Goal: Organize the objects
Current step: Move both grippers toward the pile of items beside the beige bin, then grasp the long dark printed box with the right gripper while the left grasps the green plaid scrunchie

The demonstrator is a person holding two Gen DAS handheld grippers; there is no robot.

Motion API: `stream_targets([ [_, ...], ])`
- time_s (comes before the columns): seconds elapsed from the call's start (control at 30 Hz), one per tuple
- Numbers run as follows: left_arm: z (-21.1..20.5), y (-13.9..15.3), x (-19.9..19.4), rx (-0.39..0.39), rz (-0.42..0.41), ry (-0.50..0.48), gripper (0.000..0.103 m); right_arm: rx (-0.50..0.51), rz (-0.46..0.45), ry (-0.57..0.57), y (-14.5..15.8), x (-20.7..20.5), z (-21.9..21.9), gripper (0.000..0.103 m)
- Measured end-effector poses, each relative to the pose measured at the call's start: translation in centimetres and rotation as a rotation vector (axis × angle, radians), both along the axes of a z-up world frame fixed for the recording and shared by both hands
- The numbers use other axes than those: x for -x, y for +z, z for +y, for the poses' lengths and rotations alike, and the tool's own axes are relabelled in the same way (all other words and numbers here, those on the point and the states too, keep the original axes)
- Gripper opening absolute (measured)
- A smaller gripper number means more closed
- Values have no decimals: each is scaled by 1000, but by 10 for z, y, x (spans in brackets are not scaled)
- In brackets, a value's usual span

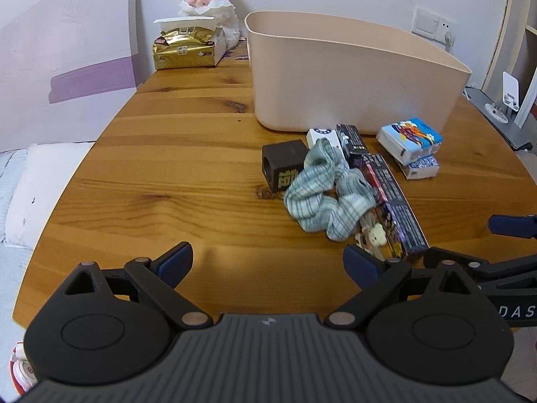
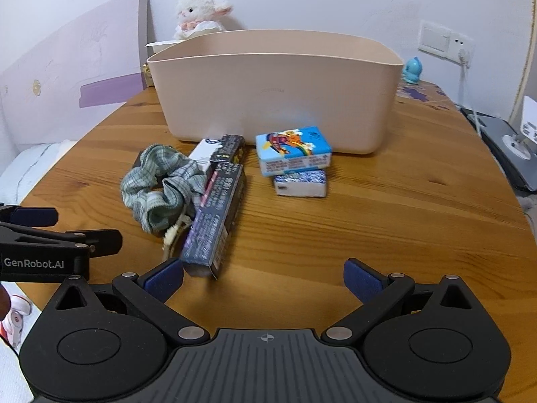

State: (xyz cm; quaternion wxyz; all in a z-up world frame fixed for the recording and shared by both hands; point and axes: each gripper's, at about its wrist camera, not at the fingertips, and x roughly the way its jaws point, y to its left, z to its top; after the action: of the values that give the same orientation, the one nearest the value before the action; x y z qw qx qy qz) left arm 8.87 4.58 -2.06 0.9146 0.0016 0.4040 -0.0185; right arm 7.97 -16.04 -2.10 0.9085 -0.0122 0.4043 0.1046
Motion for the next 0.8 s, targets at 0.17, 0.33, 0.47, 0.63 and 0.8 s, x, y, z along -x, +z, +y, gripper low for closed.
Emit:
stream_targets([
  [0.17, 5, 0, -14, 16, 2, -26, 96, -12, 5, 18, -1, -15, 8, 103],
  [0.33, 10, 0, -30, 36, -2, -26, 96, -17, 17, 21, -3, -32, 10, 101],
  [0.47, 13, -2, -44, 56, 21, -26, 92, -21, 39, 32, -6, -43, 13, 94],
  [0.63, 9, -8, -55, 95, 40, -71, 91, 26, 71, 63, -14, -53, 22, 83],
  [0.8, 2, -15, -62, 111, 51, -118, 71, 62, 54, 91, -17, -56, 30, 64],
])
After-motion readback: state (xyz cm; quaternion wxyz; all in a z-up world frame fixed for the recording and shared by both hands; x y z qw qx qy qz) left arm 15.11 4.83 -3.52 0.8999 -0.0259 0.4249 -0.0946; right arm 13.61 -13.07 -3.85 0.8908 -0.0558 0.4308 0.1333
